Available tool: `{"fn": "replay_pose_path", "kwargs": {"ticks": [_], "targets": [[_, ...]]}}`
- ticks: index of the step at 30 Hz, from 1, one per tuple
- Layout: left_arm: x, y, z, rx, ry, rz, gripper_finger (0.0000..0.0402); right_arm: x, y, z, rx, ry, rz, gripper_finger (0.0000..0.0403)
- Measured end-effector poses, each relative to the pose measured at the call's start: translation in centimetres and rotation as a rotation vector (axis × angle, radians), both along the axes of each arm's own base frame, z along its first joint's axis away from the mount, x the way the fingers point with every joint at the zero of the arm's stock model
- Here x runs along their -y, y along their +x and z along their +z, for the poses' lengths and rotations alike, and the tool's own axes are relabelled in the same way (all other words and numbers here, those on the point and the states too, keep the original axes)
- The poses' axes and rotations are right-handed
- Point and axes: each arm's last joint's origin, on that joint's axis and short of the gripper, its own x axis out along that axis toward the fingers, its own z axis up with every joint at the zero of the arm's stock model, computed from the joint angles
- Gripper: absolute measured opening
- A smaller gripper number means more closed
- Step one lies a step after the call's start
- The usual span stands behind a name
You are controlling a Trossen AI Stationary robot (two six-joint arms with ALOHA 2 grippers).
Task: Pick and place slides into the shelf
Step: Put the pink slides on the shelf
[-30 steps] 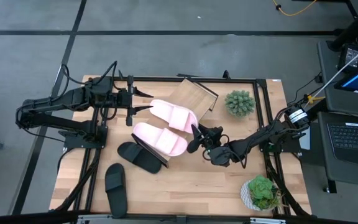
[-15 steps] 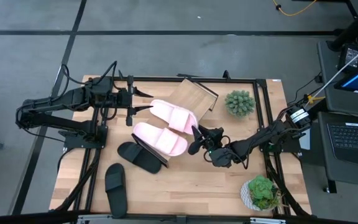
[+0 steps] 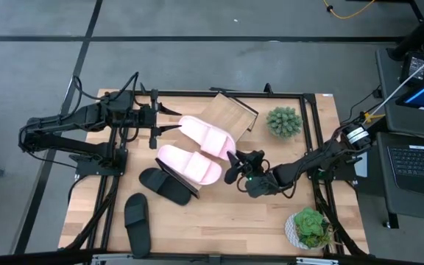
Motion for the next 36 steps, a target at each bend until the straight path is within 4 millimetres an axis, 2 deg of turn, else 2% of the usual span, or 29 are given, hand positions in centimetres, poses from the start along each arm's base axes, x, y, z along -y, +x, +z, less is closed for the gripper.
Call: {"fn": "replay_pose_path", "kwargs": {"ticks": [7, 16, 19, 24, 36], "targets": [[0.0, 0.0, 0.0, 0.0, 0.0, 0.0, 0.0153, 0.1, -0.3, 1.0, -0.032, 0.011, 0.08, 0.0123], [0.0, 0.0, 0.0, 0.0, -0.004, 0.001, 0.0153, 1.0, -2.1, 3.4, -0.047, 0.058, 0.109, 0.0123], [0.0, 0.0, 0.0, 0.001, -0.004, 0.001, 0.0153, 1.7, -2.1, 3.4, -0.05, 0.108, 0.107, 0.0123], [0.0, 0.0, 0.0, 0.001, -0.005, 0.001, 0.0153, 3.0, -1.4, 2.3, -0.047, 0.311, 0.154, 0.0123], [0.0, 0.0, 0.0, 0.001, -0.004, 0.001, 0.0153, 3.6, -1.1, 2.2, -0.035, 0.382, 0.178, 0.0123]]}}
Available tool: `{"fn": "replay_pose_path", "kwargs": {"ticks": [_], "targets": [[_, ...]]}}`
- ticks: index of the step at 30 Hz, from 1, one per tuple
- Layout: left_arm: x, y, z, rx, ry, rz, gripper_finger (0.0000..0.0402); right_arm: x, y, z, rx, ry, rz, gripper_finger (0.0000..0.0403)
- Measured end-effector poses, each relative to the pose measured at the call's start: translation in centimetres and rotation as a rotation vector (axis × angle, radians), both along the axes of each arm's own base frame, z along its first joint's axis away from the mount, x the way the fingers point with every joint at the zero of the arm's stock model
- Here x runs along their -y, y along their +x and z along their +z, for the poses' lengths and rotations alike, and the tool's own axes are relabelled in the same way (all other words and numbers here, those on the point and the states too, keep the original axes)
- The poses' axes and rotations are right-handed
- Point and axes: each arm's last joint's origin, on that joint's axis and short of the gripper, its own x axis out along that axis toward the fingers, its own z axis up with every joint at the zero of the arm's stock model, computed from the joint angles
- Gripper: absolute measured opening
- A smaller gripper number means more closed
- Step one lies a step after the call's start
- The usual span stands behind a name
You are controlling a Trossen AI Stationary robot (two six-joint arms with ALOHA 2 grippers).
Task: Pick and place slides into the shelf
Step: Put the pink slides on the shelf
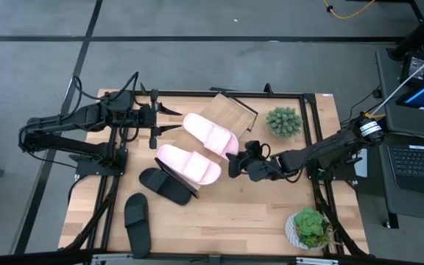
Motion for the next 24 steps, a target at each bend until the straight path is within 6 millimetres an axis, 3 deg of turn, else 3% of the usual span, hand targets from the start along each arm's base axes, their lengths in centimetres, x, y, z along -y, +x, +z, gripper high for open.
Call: {"fn": "replay_pose_path", "kwargs": {"ticks": [4, 9, 14, 24], "targets": [[0.0, 0.0, 0.0, 0.0, 0.0, 0.0, 0.0153, -0.2, 0.3, 0.5, 0.025, 0.055, 0.007, 0.0123], [0.0, 0.0, 0.0, 0.0, 0.0, 0.0, 0.0153, -0.6, 1.4, 3.3, 0.044, 0.094, 0.053, 0.0123], [0.0, 0.0, 0.0, 0.0, 0.0, 0.0, 0.0153, -0.6, 1.3, 5.5, -0.06, 0.138, 0.026, 0.0123], [0.0, 0.0, 0.0, 0.0, 0.0, 0.0, 0.0153, 0.4, 1.2, 5.5, -0.15, 0.252, 0.034, 0.0123]]}}
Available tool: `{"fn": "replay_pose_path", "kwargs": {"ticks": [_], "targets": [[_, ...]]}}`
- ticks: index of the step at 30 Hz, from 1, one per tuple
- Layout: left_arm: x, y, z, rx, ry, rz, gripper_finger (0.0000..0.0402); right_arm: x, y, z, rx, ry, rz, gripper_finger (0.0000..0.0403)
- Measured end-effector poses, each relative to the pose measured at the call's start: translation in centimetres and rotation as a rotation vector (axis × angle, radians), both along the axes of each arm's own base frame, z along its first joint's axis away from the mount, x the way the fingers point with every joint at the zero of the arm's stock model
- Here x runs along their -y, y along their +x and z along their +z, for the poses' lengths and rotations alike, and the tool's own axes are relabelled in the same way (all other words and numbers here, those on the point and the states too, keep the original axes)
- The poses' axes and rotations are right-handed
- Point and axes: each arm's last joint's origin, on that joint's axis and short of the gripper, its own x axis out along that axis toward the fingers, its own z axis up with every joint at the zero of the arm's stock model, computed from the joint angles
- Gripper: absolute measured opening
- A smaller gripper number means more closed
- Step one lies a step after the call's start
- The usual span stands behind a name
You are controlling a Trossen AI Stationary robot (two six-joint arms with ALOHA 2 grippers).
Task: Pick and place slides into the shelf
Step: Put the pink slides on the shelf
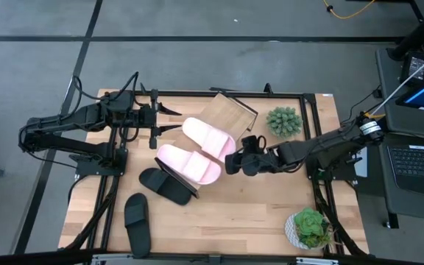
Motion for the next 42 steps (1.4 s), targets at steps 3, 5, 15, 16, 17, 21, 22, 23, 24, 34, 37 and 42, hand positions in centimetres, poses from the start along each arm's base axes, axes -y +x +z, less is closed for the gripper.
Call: {"fn": "replay_pose_path", "kwargs": {"ticks": [3, 5, 15, 16, 17, 21, 22, 23, 24, 34, 37, 42], "targets": [[0.0, 0.0, 0.0, 0.0, 0.0, 0.0, 0.0153, 0.3, 0.2, -0.1, -0.021, 0.079, 0.052, 0.0123], [0.0, 0.0, 0.0, 0.0, 0.0, 0.0, 0.0153, 0.6, 0.2, -0.2, -0.036, 0.109, 0.066, 0.0123], [0.0, 0.0, 0.0, 0.0, 0.0, 0.0, 0.0153, 2.4, 0.1, -0.5, -0.103, 0.098, 0.055, 0.0123], [0.0, 0.0, 0.0, 0.0, -0.001, 0.0, 0.0153, 2.5, 0.1, -0.5, -0.116, 0.075, 0.074, 0.0123], [0.0, 0.0, 0.0, 0.0, 0.0, 0.0, 0.0153, 2.6, 0.1, -0.5, -0.126, 0.052, 0.094, 0.0123], [0.0, 0.0, 0.0, 0.0, 0.0, 0.0, 0.0153, 3.0, 0.3, -0.4, -0.116, 0.036, 0.107, 0.0123], [0.0, 0.0, 0.0, 0.0, 0.0, 0.0, 0.0153, 3.1, 0.3, -0.4, -0.114, 0.033, 0.107, 0.0123], [0.0, 0.0, 0.0, 0.0, 0.0, 0.0, 0.0153, 3.2, 0.4, -0.4, -0.118, 0.023, 0.114, 0.0123], [0.0, 0.0, 0.0, 0.0, 0.0, 0.0, 0.0153, 3.3, 0.4, -0.4, -0.123, 0.011, 0.123, 0.0123], [0.0, 0.0, 0.0, -0.001, 0.0, 0.0, 0.0153, 3.6, 0.4, -0.4, -0.127, 0.007, 0.119, 0.014], [0.0, 0.0, 0.0, 0.0, 0.0, 0.0, 0.0153, 3.7, 0.4, -0.4, -0.123, 0.025, 0.097, 0.0172], [0.0, 0.0, 0.0, -0.001, 0.0, 0.0, 0.0153, 4.0, 0.3, -0.5, -0.13, 0.044, 0.074, 0.0243]]}}
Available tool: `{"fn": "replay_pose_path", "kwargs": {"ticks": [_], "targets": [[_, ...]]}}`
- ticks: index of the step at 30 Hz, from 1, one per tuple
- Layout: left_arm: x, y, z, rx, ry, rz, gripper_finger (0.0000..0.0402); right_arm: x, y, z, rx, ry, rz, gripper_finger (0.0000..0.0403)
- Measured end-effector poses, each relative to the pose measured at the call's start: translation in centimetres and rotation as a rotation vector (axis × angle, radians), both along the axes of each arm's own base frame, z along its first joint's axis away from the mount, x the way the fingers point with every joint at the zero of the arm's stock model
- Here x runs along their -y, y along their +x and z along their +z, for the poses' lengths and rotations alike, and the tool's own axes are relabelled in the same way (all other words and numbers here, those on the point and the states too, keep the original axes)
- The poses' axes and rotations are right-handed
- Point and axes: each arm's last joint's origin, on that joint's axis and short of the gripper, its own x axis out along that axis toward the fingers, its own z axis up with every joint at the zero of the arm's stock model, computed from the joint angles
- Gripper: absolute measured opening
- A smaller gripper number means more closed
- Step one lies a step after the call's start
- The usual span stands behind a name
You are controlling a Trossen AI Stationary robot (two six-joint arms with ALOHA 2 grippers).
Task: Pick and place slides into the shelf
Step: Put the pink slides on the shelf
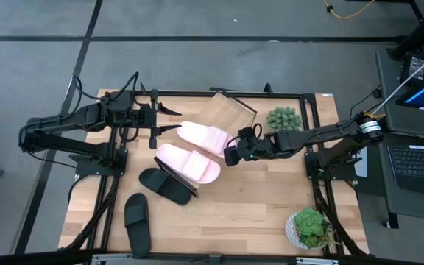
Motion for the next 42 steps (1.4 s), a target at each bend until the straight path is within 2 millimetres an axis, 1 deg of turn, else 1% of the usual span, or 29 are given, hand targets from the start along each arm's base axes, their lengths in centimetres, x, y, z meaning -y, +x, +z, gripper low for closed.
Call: {"fn": "replay_pose_path", "kwargs": {"ticks": [4, 7, 11, 13, 18, 24, 26, 28, 30, 32, 34, 36, 39, 42], "targets": [[0.0, 0.0, 0.0, 0.001, 0.0, 0.0, 0.0153, 0.0, 0.2, 0.1, 0.015, 0.032, 0.019, 0.0284], [0.0, 0.0, 0.0, 0.0, 0.0, 0.0, 0.0153, -0.2, 0.3, 0.1, 0.026, 0.091, 0.064, 0.0298], [0.0, 0.0, 0.0, 0.0, 0.0, 0.0, 0.0153, -0.6, 0.5, 0.3, 0.047, 0.205, 0.129, 0.0299], [0.0, 0.0, 0.0, 0.0, 0.0, 0.0, 0.0153, -0.7, 0.5, 0.3, 0.045, 0.209, 0.138, 0.0297], [0.0, 0.0, 0.0, 0.0, 0.0, 0.0, 0.0153, -0.4, 0.3, 0.2, 0.032, 0.183, 0.075, 0.0297], [0.0, 0.0, -0.1, -0.007, -0.002, 0.0, 0.0153, -1.1, 0.4, 0.3, 0.042, 0.249, 0.144, 0.0297], [0.0, 0.0, -0.1, -0.009, -0.002, 0.0, 0.0153, -1.5, 0.3, 0.6, 0.028, 0.266, 0.17, 0.0297], [0.0, 0.0, -0.1, -0.009, -0.002, 0.0, 0.0153, -2.0, 0.4, 1.6, 0.037, 0.265, 0.191, 0.0297], [0.0, 0.0, -0.1, -0.009, -0.002, 0.0, 0.0153, -2.6, 0.5, 3.1, 0.047, 0.224, 0.243, 0.0297], [0.0, 0.0, -0.1, -0.009, -0.002, 0.0, 0.0153, -3.2, 0.3, 4.8, 0.038, 0.136, 0.29, 0.0297], [0.0, 0.0, -0.1, -0.008, -0.002, 0.0, 0.0153, -3.8, -0.1, 6.7, 0.036, 0.006, 0.322, 0.0297], [0.0, 0.0, -0.1, -0.009, -0.003, 0.0, 0.0153, -4.5, -0.7, 8.0, 0.005, -0.154, 0.35, 0.0297], [0.0, 0.0, -0.1, -0.009, -0.003, 0.0, 0.0153, -5.2, -1.6, 8.9, -0.053, -0.332, 0.357, 0.0297], [0.0, 0.0, -0.2, -0.014, -0.014, 0.002, 0.0153, -5.8, -2.5, 8.4, -0.115, -0.423, 0.352, 0.0297]]}}
